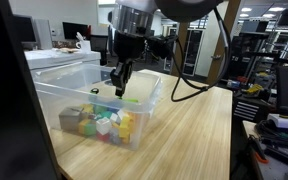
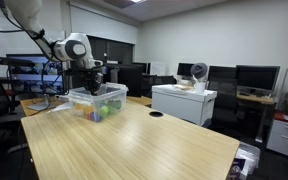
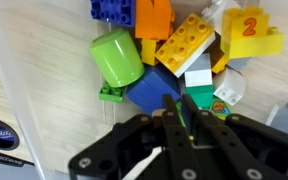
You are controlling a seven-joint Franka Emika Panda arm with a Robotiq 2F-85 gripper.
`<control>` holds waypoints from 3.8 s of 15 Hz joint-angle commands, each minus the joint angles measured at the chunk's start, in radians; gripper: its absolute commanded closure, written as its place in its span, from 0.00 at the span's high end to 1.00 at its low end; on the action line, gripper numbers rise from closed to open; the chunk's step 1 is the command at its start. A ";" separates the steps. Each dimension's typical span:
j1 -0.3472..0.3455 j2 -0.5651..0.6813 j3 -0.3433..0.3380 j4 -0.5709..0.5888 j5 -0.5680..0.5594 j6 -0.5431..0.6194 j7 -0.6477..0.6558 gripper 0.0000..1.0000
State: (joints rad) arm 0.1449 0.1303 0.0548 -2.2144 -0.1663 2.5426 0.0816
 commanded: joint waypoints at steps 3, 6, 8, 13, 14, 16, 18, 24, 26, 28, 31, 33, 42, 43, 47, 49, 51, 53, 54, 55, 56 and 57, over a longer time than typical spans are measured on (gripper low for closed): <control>-0.024 -0.002 -0.010 -0.030 -0.037 0.002 -0.006 0.66; -0.028 0.039 -0.022 -0.004 -0.056 0.016 0.002 0.86; -0.026 0.068 -0.030 0.018 -0.067 0.018 0.008 0.98; -0.011 0.165 -0.035 0.113 -0.063 0.005 0.019 1.00; -0.007 0.182 -0.034 0.131 -0.061 0.004 0.019 1.00; 0.001 0.217 -0.032 0.168 -0.055 0.002 0.014 1.00; 0.011 0.246 -0.029 0.205 -0.052 -0.002 0.014 1.00; 0.041 0.298 -0.017 0.285 -0.047 -0.003 0.007 1.00; 0.045 0.305 -0.020 0.290 -0.049 -0.003 0.008 1.00; 0.043 0.305 -0.026 0.284 -0.050 -0.006 0.011 1.00; 0.038 0.298 -0.029 0.267 -0.043 -0.004 0.008 0.73; 0.037 0.293 -0.028 0.255 -0.042 -0.003 0.004 0.59; 0.031 0.238 -0.027 0.213 -0.040 -0.014 -0.006 0.34; 0.030 0.208 -0.029 0.194 -0.042 -0.030 -0.005 0.34; 0.010 0.060 -0.046 0.111 -0.042 -0.131 0.024 0.34; -0.002 -0.013 -0.051 0.102 -0.046 -0.221 0.022 0.34; -0.025 -0.091 -0.052 0.100 -0.050 -0.303 0.016 0.34; -0.049 -0.146 -0.054 0.104 -0.055 -0.347 0.017 0.34; -0.063 -0.169 -0.058 0.104 -0.068 -0.364 0.025 0.34; -0.080 -0.192 -0.063 0.097 -0.081 -0.375 0.032 0.34; -0.097 -0.210 -0.069 0.086 -0.097 -0.380 0.041 0.34; -0.115 -0.227 -0.077 0.071 -0.114 -0.383 0.048 0.34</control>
State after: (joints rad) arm 0.0736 -0.0286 -0.0163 -2.0812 -0.2257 2.1730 0.0900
